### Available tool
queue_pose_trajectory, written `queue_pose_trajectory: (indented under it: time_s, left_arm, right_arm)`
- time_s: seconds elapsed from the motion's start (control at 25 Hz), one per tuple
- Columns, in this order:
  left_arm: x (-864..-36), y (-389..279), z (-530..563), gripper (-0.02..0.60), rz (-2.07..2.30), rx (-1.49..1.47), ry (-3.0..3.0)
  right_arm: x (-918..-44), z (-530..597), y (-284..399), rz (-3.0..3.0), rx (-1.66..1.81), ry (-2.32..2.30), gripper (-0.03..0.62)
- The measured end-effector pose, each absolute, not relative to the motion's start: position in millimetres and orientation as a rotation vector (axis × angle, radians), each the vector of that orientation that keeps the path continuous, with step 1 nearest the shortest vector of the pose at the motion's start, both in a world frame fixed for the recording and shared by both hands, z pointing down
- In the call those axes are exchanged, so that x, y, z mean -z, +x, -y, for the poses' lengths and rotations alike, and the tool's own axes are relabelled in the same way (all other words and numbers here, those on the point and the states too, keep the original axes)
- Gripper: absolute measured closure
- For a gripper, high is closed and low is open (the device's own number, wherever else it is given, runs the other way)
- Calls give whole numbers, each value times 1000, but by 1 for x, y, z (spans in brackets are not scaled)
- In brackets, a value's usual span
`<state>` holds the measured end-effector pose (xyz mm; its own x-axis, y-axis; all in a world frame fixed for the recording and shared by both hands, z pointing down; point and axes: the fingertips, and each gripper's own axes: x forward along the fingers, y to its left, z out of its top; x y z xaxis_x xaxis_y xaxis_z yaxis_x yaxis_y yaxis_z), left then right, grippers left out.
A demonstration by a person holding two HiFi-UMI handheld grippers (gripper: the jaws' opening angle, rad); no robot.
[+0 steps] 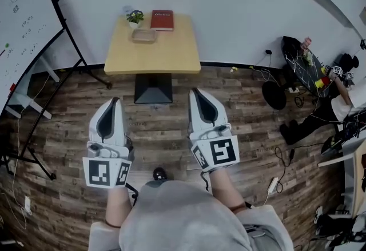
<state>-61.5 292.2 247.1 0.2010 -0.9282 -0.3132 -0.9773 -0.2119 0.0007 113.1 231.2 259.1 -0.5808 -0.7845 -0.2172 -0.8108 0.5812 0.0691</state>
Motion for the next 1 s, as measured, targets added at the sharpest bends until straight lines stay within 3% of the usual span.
queue_pose_trajectory:
  time_s: [0.36,1.0]
  left_arm:
    - [-250,-104,-264,578,-1808,-353,-2280]
    - [-263,-125,-224,578,-1829,-369,-2293]
  right_arm:
    - [-260,-205,70,-2635,-264,-1365,594]
    - [-266,-167,53,-2668,-287,-1401,594]
